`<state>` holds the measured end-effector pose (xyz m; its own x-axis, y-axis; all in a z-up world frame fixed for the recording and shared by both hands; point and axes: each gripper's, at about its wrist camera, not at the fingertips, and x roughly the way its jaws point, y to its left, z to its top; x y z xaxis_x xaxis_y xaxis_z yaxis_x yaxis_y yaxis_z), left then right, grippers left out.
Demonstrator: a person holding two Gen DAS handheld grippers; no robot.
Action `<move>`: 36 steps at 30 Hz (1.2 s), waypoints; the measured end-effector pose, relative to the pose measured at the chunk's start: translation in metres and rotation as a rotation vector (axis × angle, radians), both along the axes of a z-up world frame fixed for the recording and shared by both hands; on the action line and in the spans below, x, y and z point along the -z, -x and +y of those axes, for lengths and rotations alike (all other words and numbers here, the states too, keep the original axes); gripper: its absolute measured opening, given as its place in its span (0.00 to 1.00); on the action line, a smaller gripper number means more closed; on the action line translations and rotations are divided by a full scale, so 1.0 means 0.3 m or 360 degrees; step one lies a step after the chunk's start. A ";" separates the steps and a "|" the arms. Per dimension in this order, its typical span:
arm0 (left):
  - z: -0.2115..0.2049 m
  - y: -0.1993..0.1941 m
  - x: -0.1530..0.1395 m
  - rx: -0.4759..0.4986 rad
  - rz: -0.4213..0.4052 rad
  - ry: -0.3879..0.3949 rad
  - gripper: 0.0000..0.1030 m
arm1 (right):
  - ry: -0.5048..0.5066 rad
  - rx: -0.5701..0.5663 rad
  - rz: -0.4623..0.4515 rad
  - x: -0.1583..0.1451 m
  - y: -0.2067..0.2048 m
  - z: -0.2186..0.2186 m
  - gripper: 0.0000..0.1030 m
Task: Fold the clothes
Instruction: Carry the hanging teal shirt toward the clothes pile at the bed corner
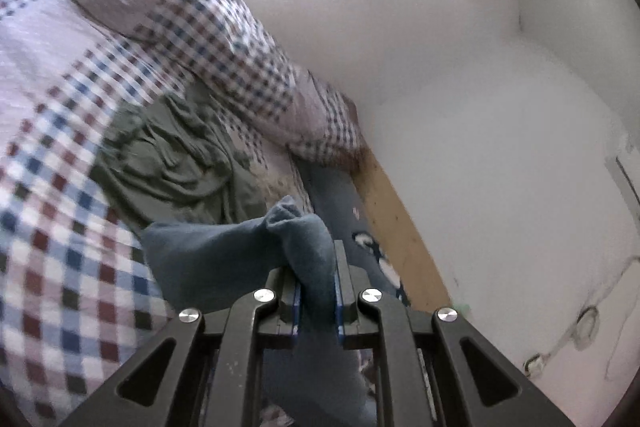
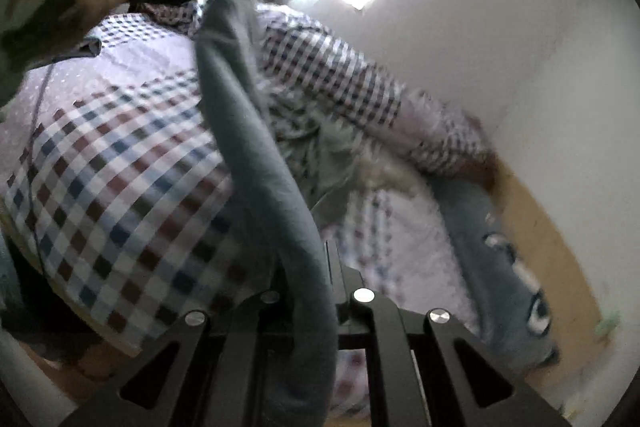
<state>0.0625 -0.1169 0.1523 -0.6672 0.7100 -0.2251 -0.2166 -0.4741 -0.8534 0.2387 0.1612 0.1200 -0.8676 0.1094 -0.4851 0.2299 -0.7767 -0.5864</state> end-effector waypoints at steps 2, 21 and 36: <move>-0.066 -0.057 -0.024 -0.0070 -0.0001 -0.0019 0.11 | -0.0033 -0.0067 0.0046 -0.059 0.031 -0.023 0.05; -0.664 -0.633 -0.205 -0.0869 0.0117 -0.0074 0.11 | -0.0085 -0.0906 0.0326 -0.377 0.207 -0.555 0.05; -1.229 -0.741 -0.194 -0.1437 0.0128 -0.0015 0.11 | -0.0022 -0.1574 0.0417 -0.349 0.438 -1.423 0.05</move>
